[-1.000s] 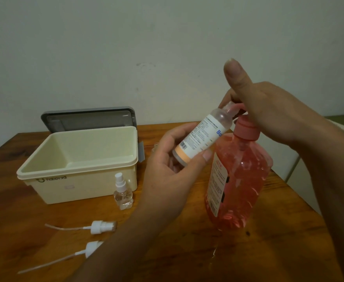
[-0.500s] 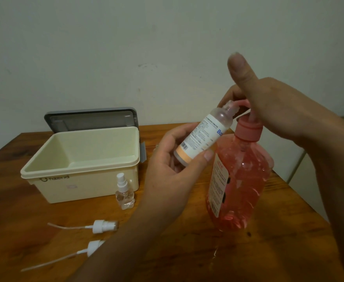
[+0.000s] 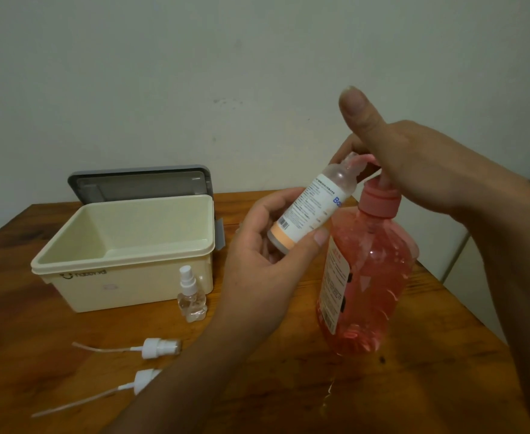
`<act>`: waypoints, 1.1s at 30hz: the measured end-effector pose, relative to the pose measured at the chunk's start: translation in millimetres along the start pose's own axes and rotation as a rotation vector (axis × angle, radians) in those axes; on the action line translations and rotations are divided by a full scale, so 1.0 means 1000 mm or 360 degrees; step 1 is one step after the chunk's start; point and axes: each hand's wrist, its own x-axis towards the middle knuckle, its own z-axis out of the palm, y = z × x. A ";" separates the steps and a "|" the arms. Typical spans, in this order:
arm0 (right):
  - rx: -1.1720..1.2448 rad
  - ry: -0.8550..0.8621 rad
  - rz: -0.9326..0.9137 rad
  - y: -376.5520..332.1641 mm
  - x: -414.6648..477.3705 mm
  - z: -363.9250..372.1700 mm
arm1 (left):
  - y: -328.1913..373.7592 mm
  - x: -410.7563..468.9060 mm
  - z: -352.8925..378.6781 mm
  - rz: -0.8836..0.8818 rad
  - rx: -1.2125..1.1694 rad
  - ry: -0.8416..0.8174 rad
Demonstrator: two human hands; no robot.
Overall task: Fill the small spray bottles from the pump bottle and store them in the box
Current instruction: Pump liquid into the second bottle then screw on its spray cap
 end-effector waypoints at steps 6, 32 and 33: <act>-0.0023 0.0008 -0.0032 0.008 -0.002 0.006 | -0.003 -0.002 0.001 -0.0041 0.0006 -0.0015; 0.0019 0.0035 -0.0001 0.009 -0.002 0.007 | -0.003 -0.003 0.000 -0.0054 0.0013 -0.0016; 0.0034 0.0034 0.0009 0.008 -0.003 0.007 | -0.003 -0.003 0.001 -0.0057 0.0015 -0.0020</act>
